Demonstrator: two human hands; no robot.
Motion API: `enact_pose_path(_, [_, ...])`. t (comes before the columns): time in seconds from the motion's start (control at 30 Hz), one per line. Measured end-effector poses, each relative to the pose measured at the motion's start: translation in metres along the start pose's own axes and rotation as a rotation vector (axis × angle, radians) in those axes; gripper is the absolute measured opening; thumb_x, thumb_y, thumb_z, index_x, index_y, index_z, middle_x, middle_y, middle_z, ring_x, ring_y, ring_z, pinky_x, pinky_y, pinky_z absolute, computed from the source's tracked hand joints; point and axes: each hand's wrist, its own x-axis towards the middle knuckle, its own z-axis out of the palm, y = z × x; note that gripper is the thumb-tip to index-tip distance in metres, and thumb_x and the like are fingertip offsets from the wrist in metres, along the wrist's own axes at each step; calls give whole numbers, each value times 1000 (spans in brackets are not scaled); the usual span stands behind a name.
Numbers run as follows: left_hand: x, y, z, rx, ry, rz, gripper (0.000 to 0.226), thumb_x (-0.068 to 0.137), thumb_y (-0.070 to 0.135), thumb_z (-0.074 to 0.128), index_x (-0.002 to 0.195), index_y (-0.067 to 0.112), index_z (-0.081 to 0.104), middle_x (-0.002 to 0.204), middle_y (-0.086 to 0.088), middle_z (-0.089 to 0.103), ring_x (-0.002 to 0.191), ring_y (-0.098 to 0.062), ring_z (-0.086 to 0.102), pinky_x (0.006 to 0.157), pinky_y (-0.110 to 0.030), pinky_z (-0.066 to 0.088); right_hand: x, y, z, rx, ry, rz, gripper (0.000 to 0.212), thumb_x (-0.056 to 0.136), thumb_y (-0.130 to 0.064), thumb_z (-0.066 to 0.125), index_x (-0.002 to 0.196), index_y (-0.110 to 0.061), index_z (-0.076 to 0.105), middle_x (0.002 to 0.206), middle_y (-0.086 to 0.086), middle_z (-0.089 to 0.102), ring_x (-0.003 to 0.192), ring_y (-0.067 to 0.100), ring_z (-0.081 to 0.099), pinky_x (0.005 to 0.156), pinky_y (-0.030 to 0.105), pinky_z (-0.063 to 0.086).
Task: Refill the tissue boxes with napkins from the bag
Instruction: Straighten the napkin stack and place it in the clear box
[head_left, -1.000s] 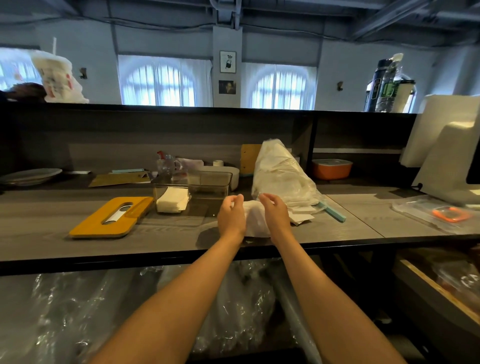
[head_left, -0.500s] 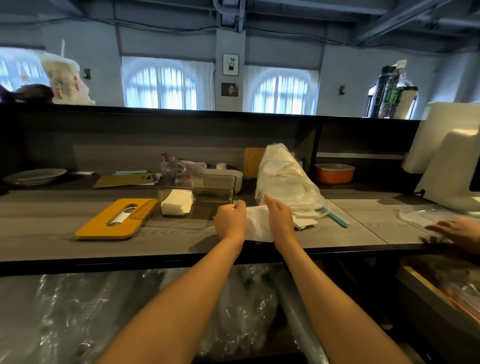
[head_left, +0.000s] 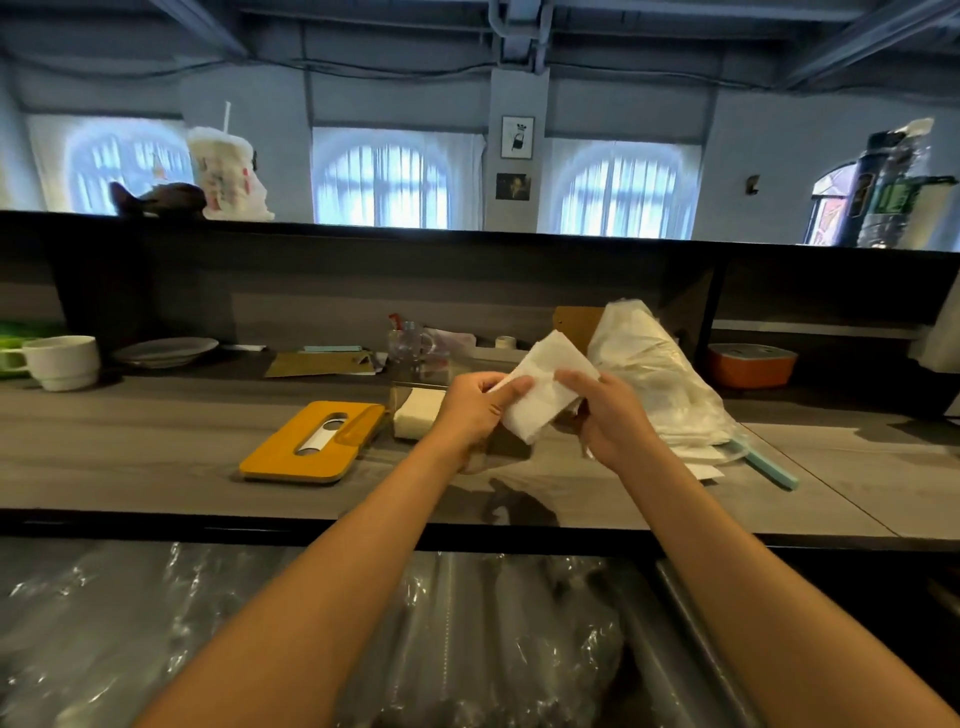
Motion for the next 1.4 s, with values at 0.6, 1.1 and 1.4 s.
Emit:
enact_pose_path(0.6, [40, 7, -32, -55, 251, -161, 47, 104, 49, 34, 138, 17, 42, 117, -7, 57, 94, -22, 57, 77, -32, 52, 36, -13, 118, -188, 69, 241, 50, 97, -58, 43, 130, -20, 48, 117, 8, 59, 104, 23, 58, 93, 38, 52])
enact_pose_path(1.1, [77, -2, -86, 570, 404, 136, 50, 104, 51, 25, 135, 20, 48, 138, -10, 49, 120, -24, 49, 96, -40, 45, 92, -24, 118, -368, 113, 335, 30, 96, -21, 60, 124, -16, 50, 110, 11, 60, 98, 27, 62, 90, 35, 54])
enact_pose_path(1.4, [82, -25, -90, 281, 300, -174, 58, 104, 52, 22, 149, 16, 32, 146, -15, 45, 129, -36, 45, 106, -48, 37, 119, -3, 102, -852, 23, 473, 52, 93, -22, 65, 138, -9, 44, 125, 14, 56, 111, 29, 57, 99, 39, 50])
